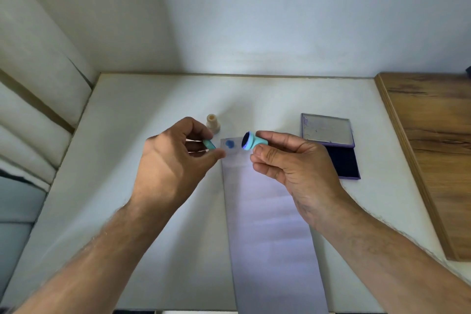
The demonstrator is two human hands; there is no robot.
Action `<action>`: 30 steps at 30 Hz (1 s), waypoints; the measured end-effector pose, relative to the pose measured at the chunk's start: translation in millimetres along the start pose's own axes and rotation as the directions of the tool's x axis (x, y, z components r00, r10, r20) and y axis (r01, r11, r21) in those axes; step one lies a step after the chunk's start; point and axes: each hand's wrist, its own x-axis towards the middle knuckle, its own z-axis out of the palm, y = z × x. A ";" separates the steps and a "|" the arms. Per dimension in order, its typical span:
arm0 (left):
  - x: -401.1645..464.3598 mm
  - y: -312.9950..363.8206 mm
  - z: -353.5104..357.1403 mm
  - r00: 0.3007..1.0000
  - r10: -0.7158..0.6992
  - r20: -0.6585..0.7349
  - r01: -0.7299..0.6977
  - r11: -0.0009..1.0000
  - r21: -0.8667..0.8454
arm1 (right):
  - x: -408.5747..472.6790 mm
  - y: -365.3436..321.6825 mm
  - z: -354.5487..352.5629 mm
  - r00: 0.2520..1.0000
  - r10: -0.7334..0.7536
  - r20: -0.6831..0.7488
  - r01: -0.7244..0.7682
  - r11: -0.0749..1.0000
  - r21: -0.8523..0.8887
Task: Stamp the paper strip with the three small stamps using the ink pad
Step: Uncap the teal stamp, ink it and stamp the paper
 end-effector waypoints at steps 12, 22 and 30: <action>-4.9 -8.7 2.0 0.987 0.014 0.158 -0.091 0.868 0.489 | -1.5 1.3 2.5 1.000 0.013 0.007 -0.013 1.000 0.009; -3.8 -12.2 2.7 0.980 0.018 0.197 -0.130 0.810 0.571 | -0.2 4.1 2.1 1.000 0.027 0.005 -0.027 1.000 -0.004; -2.4 -17.0 3.5 0.984 0.041 0.173 -0.125 0.851 0.510 | -0.3 7.9 2.3 0.999 0.038 0.005 -0.037 0.998 -0.041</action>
